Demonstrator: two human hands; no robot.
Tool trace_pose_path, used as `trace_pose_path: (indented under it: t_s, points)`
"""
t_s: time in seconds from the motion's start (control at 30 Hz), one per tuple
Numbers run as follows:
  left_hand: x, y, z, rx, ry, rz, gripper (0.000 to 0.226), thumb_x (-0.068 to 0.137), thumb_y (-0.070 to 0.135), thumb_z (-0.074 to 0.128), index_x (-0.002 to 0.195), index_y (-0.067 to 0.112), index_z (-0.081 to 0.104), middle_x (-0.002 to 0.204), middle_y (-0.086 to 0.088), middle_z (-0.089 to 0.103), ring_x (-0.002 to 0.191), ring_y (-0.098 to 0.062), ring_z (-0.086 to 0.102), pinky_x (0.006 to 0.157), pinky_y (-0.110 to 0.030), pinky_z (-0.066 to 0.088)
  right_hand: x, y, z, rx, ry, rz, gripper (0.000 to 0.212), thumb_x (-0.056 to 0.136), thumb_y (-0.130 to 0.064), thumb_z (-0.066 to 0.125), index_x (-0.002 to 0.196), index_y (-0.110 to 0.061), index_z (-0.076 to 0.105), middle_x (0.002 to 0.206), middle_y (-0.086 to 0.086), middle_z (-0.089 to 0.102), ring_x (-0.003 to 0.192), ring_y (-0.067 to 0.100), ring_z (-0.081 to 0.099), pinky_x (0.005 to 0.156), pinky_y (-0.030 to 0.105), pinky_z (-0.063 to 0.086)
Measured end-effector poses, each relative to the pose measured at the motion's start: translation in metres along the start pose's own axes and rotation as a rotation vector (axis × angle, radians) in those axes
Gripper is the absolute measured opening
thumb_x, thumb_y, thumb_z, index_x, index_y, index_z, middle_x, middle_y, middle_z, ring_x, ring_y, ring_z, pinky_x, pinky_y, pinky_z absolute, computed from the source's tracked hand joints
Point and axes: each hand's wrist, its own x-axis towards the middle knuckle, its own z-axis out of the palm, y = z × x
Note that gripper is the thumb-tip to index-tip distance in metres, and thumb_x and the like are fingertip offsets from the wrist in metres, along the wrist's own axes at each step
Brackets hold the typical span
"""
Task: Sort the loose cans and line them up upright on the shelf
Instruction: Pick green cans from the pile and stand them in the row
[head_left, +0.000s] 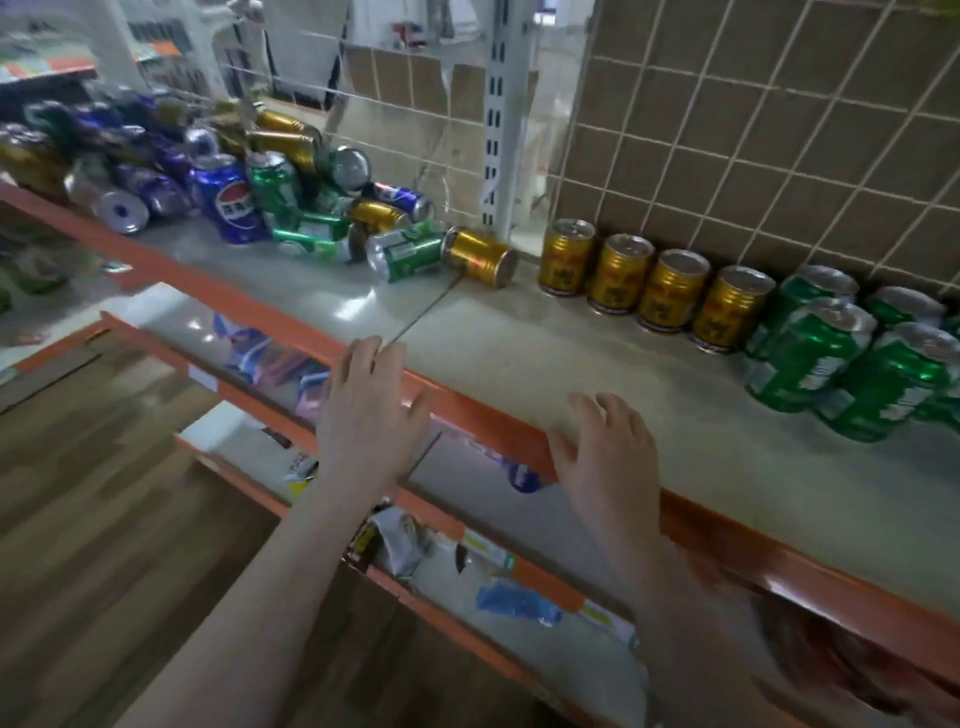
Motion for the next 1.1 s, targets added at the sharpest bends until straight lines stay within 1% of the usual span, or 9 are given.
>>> trace_pose_path:
  t_s: [0.13, 0.2, 0.4, 0.47, 0.63, 0.73, 0.87, 1.0, 1.1]
  points:
    - [0.023, -0.071, -0.031, 0.021, 0.013, -0.025, 0.045, 0.085, 0.032, 0.063, 0.119, 0.003, 0.057, 0.125, -0.018, 0.054, 0.115, -0.039, 0.05, 0.092, -0.048, 0.042, 0.015, -0.068, 0.021, 0.01, 0.019, 0.012, 0.036, 0.072, -0.017, 0.076, 0.104, -0.004, 0.066, 0.098, 0.023, 0.063, 0.091, 0.042, 0.061, 0.075, 0.046, 0.051]
    - [0.034, -0.096, -0.038, 0.015, 0.004, -0.011, 0.047, 0.085, 0.029, 0.066, 0.121, 0.002, 0.055, 0.127, -0.019, 0.053, 0.117, -0.039, 0.049, 0.094, -0.049, 0.041, 0.023, -0.092, 0.027, -0.003, 0.01, 0.028, 0.037, 0.075, -0.019, 0.075, 0.107, -0.004, 0.065, 0.101, 0.024, 0.063, 0.093, 0.042, 0.06, 0.077, 0.047, 0.05]
    - [0.082, -0.145, -0.036, -0.021, -0.049, -0.006, 0.051, 0.089, 0.028, 0.057, 0.134, 0.008, 0.047, 0.141, -0.014, 0.042, 0.132, -0.032, 0.036, 0.106, -0.044, 0.032, 0.061, -0.139, 0.048, 0.01, -0.015, 0.063, 0.042, 0.089, -0.026, 0.059, 0.127, -0.01, 0.054, 0.123, 0.018, 0.055, 0.113, 0.035, 0.05, 0.094, 0.043, 0.041]
    - [0.102, -0.16, -0.03, -0.017, -0.06, 0.016, 0.051, 0.087, 0.028, 0.058, 0.133, 0.008, 0.047, 0.142, -0.014, 0.041, 0.132, -0.033, 0.035, 0.106, -0.045, 0.031, 0.077, -0.151, 0.058, 0.035, -0.026, 0.086, 0.045, 0.092, -0.028, 0.056, 0.132, -0.011, 0.05, 0.129, 0.016, 0.051, 0.119, 0.033, 0.045, 0.098, 0.042, 0.037]
    - [0.163, -0.184, -0.012, 0.039, -0.103, 0.081, 0.052, 0.086, 0.031, 0.06, 0.129, 0.007, 0.046, 0.139, -0.013, 0.04, 0.13, -0.031, 0.035, 0.1, -0.046, 0.039, 0.126, -0.177, 0.089, 0.102, -0.019, 0.12, 0.047, 0.094, -0.031, 0.051, 0.137, -0.014, 0.042, 0.135, 0.013, 0.045, 0.125, 0.029, 0.039, 0.1, 0.04, 0.036]
    - [0.196, -0.199, -0.005, 0.06, -0.127, 0.124, 0.058, 0.088, 0.033, 0.059, 0.138, 0.013, 0.038, 0.148, -0.009, 0.03, 0.138, -0.028, 0.025, 0.104, -0.043, 0.033, 0.156, -0.193, 0.104, 0.111, 0.014, 0.139, 0.052, 0.094, -0.031, 0.051, 0.141, -0.015, 0.036, 0.136, 0.012, 0.043, 0.124, 0.029, 0.04, 0.099, 0.039, 0.036]
    - [0.228, -0.215, 0.003, 0.053, -0.159, 0.216, 0.067, 0.087, 0.032, 0.061, 0.144, 0.012, 0.031, 0.153, -0.011, 0.024, 0.142, -0.029, 0.02, 0.113, -0.041, 0.023, 0.183, -0.214, 0.116, 0.126, 0.058, 0.14, 0.057, 0.094, -0.034, 0.051, 0.144, -0.017, 0.03, 0.136, 0.014, 0.04, 0.122, 0.031, 0.041, 0.095, 0.037, 0.038]
    - [0.256, -0.222, 0.01, 0.053, -0.196, 0.295, 0.071, 0.087, 0.03, 0.062, 0.146, 0.015, 0.026, 0.155, -0.009, 0.021, 0.143, -0.028, 0.017, 0.112, -0.041, 0.025, 0.204, -0.227, 0.132, 0.121, -0.037, 0.244, 0.063, 0.093, -0.041, 0.051, 0.147, -0.027, 0.021, 0.148, 0.018, 0.025, 0.132, 0.036, 0.033, 0.102, 0.042, 0.034]
    - [0.271, -0.224, 0.016, 0.025, -0.247, 0.377, 0.071, 0.087, 0.026, 0.061, 0.147, 0.018, 0.024, 0.155, -0.007, 0.02, 0.143, -0.027, 0.016, 0.112, -0.041, 0.023, 0.214, -0.235, 0.143, 0.15, -0.04, 0.327, 0.066, 0.092, -0.048, 0.051, 0.147, -0.028, 0.021, 0.15, 0.019, 0.022, 0.135, 0.037, 0.03, 0.107, 0.046, 0.034]
